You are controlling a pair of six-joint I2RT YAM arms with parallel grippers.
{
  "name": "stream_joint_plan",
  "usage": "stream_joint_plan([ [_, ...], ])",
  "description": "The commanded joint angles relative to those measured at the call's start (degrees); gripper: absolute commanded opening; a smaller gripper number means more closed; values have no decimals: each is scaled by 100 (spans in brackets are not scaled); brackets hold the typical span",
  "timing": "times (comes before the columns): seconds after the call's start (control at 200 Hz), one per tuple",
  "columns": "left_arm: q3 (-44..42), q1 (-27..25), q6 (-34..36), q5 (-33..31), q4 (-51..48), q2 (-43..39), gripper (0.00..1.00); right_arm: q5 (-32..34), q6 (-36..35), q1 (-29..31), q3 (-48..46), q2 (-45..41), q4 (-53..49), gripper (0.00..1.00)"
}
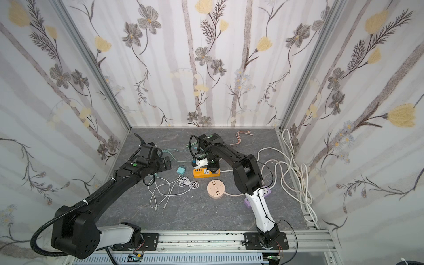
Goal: Insert the plug
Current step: 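Push the pink adapter down into the yellow strip socket with the right gripper, then open and raise the right gripper while the left gripper lowers toward teal chargers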
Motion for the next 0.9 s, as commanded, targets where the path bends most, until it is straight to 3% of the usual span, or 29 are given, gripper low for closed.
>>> stream_joint_plan([
  [0.0,62,-41,32,50,-17,124,100,-343,492,10,10,-139,-247,29],
  [0.115,93,-159,23,-61,-145,296,100,-286,574,1,-6,-257,-183,45],
  [0.16,125,-233,30,-144,-211,388,100,-269,575,-16,-24,-318,-162,58],
  [0.18,147,-263,31,-194,-244,431,100,-267,575,-17,-40,-353,-148,70],
  [0.3,358,-404,56,-463,-480,762,100,-266,524,-34,-221,-612,-75,99],
  [0.685,1066,-423,-284,-1067,-914,1499,100,-428,157,-209,-1238,-1669,-33,99],
  [0.894,1235,-404,-1068,-826,-870,1807,100,-698,-130,-392,-1871,-2197,120,99],
])
